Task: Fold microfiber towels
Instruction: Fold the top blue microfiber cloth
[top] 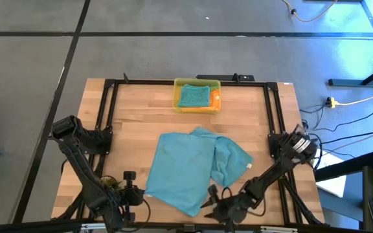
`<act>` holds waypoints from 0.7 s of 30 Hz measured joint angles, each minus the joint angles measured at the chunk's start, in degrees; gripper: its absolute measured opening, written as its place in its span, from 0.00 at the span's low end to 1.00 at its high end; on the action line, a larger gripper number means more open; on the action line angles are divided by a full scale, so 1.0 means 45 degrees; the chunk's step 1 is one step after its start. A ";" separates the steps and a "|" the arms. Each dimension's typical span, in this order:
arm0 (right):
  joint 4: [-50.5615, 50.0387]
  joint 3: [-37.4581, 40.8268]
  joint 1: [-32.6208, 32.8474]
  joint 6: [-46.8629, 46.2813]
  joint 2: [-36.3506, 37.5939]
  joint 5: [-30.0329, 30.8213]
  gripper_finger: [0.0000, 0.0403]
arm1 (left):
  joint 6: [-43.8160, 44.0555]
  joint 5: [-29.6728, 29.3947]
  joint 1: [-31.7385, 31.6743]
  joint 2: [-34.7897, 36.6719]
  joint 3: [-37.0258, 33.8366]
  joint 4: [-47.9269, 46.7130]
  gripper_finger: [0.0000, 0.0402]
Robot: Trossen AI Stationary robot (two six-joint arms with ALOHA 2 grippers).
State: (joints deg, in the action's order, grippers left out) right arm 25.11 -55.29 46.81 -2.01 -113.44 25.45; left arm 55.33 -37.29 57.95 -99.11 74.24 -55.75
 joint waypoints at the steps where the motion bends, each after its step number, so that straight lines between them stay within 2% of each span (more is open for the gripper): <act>1: -0.0176 -0.0375 0.0000 0.0334 -0.0294 0.0000 0.46 | 0.0000 -0.0006 -0.0039 0.0000 0.0000 0.0022 0.00; 9: -0.2575 -0.2541 0.0004 0.0796 -0.1957 0.0006 0.46 | -0.0061 -0.0006 -0.0066 0.0000 0.0000 0.0170 0.00; 21: -0.2975 -0.2932 -0.0322 0.0504 -0.2319 0.0189 0.44 | -0.0090 -0.0001 -0.0066 0.0000 0.0000 0.0224 0.00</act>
State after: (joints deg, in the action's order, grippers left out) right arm 11.73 -68.49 45.36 0.25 -123.87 26.30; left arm 54.92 -37.30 57.65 -99.11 74.24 -54.74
